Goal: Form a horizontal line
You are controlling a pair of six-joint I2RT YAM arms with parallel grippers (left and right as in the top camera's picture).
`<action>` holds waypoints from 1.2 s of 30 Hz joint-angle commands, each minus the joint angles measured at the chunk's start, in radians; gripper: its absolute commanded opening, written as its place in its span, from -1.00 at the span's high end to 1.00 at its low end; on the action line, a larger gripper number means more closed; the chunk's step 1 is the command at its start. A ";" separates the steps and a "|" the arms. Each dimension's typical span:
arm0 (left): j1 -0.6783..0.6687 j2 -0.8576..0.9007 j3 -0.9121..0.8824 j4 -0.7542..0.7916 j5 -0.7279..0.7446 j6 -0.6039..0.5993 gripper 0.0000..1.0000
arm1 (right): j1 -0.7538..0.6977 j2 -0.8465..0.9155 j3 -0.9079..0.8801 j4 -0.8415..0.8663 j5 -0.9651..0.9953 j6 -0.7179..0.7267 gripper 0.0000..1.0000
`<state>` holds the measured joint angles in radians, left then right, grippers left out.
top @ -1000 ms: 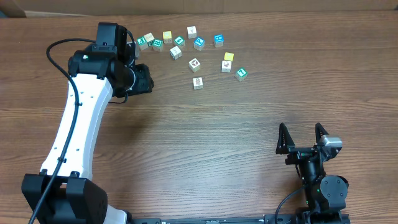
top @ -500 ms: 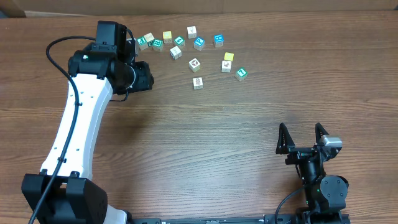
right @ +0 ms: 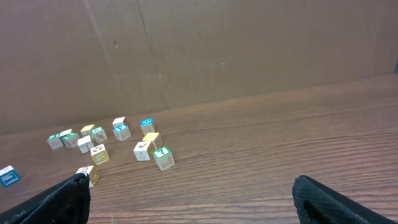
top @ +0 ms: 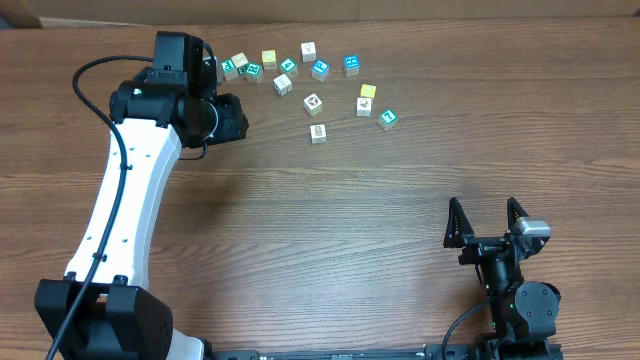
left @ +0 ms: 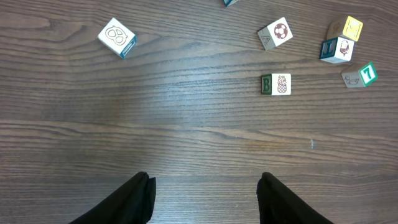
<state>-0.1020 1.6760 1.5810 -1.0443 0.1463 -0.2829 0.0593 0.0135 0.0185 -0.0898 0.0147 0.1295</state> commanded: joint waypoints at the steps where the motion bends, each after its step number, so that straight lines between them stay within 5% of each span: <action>1: 0.003 0.007 0.009 0.009 -0.004 -0.013 -0.04 | -0.005 -0.011 -0.011 0.006 -0.002 -0.007 -1.00; 20: 0.004 0.080 0.008 0.045 -0.079 -0.013 -0.11 | -0.005 -0.011 -0.010 0.006 -0.002 -0.008 -1.00; 25: 0.007 0.080 0.017 0.099 -0.079 -0.018 0.85 | -0.005 -0.011 -0.010 0.006 -0.002 -0.007 -1.00; 34: 0.023 0.080 0.089 0.058 -0.076 -0.054 0.92 | -0.005 -0.011 -0.011 0.006 -0.002 -0.008 -1.00; 36: 0.016 0.086 0.089 0.054 -0.076 -0.055 0.75 | -0.005 -0.011 -0.010 0.006 -0.002 -0.008 -1.00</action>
<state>-0.0826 1.7546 1.6485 -0.9840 0.0776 -0.3153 0.0593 0.0135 0.0185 -0.0898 0.0151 0.1299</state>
